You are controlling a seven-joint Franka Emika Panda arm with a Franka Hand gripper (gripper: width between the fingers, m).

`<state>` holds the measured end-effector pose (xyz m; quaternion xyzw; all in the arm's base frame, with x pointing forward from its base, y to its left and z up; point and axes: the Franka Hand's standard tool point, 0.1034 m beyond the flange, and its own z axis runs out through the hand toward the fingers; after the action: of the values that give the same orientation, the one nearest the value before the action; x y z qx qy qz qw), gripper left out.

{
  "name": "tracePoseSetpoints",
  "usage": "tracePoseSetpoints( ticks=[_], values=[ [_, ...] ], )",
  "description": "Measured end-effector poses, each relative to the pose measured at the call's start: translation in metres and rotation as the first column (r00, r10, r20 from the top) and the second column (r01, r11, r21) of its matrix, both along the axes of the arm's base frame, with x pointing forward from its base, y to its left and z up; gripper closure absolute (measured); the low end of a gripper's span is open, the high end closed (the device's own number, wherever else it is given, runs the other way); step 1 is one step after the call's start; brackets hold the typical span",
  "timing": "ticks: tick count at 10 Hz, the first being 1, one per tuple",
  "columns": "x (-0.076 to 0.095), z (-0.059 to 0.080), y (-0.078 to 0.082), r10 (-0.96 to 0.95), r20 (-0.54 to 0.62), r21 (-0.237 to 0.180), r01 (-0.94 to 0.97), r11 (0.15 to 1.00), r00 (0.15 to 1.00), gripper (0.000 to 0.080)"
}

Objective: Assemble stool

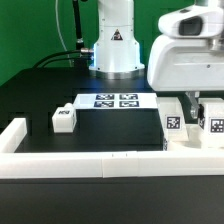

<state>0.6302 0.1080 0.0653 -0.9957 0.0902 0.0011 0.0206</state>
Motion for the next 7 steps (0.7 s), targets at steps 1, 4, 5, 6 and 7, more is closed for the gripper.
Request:
tracePoseSetpoints(
  ticks=[1,4,5,6,7],
  values=[
    [0.0001,0.0003,-0.0033,-0.132,0.008,0.068,0.131,0.989,0.991,0.0462],
    [-0.0001,0.0007,-0.0006,-0.316,-0.015,0.085,0.316,0.945,0.949,0.0462],
    [-0.0001,0.0007,-0.0004,-0.365,-0.022,0.085,0.365,0.927,0.931,0.0462],
    [-0.0002,0.0007,0.0004,-0.414,-0.029,0.084,0.415,0.906,0.91,0.0462],
    [-0.0001,0.001,0.0015,-0.495,-0.041,0.083,0.496,0.864,0.868,0.0462]
  ],
)
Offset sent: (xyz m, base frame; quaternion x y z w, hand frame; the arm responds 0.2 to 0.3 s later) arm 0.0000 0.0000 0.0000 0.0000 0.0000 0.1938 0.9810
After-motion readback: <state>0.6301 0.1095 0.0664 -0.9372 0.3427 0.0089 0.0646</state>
